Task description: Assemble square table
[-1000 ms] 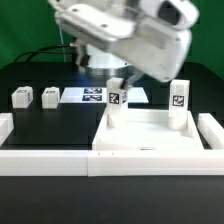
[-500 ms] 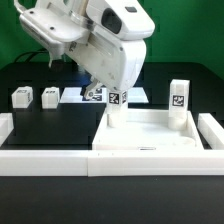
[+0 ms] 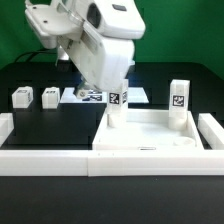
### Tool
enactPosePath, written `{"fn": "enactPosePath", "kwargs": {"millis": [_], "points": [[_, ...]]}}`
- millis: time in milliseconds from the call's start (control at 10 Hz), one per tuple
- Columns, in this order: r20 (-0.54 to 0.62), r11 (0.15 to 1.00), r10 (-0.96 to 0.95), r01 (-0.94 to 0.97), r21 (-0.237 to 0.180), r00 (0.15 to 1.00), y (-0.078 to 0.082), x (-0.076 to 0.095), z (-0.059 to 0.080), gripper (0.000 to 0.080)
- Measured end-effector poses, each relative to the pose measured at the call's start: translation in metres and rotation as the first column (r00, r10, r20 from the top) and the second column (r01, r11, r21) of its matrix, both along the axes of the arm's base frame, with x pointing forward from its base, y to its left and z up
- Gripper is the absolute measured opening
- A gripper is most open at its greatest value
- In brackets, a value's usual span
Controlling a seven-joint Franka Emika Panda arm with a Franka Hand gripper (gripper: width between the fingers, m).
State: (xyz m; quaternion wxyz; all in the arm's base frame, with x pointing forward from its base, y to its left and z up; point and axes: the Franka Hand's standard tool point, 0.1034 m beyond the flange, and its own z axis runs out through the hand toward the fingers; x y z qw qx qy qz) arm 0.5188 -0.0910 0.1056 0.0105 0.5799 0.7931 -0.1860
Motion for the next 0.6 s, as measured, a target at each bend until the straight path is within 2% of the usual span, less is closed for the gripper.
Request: {"fn": "enactPosePath", "kwargs": {"millis": [200, 300, 600], "points": [[0.082, 0.963, -0.263, 0.267, -0.040, 0.961, 0.001, -0.042, -0.003, 0.0649], [0.098, 0.906, -0.406, 0.415, -0.088, 0.908, 0.002, -0.055, -0.009, 0.0649], [0.152, 0.838, -0.524, 0.539, -0.087, 0.838, 0.006, -0.052, -0.010, 0.0649]]}}
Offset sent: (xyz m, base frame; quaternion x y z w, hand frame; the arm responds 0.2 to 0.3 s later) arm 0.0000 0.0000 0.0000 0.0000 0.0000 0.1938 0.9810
